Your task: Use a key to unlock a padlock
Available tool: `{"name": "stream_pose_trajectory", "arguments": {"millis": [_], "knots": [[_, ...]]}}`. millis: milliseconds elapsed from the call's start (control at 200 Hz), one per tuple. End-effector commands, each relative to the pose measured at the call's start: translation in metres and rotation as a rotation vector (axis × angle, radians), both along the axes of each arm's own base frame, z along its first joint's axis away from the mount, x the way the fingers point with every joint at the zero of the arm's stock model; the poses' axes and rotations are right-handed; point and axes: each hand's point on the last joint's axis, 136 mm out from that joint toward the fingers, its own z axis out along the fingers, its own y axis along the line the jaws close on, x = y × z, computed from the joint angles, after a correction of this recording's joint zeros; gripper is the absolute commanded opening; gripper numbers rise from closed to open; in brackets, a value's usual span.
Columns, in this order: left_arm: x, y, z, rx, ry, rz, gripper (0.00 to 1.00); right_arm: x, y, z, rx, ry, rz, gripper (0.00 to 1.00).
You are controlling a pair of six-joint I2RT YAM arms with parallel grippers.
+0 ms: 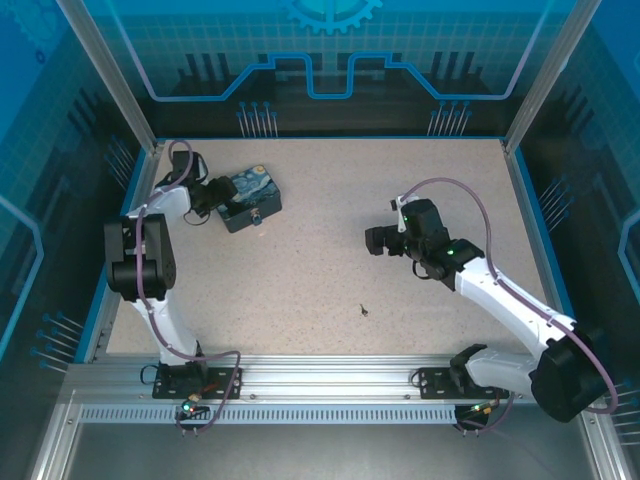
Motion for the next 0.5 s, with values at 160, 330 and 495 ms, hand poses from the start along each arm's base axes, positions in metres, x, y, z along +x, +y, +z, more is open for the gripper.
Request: {"name": "stream_pose_trajectory", "arguments": {"millis": [160, 330, 495], "knots": [[-0.022, -0.039, -0.026, -0.012, 0.093, -0.112, 0.64, 0.005, 0.009, 0.015, -0.006, -0.016, 0.017, 1.00], [-0.036, -0.066, -0.023, -0.001, 0.092, -0.172, 0.64, 0.004, 0.009, 0.012, -0.010, -0.010, 0.014, 1.00], [-0.048, -0.100, -0.026, 0.024, 0.101, -0.301, 0.63, 0.003, 0.010, 0.009, -0.010, -0.003, 0.015, 1.00]]}}
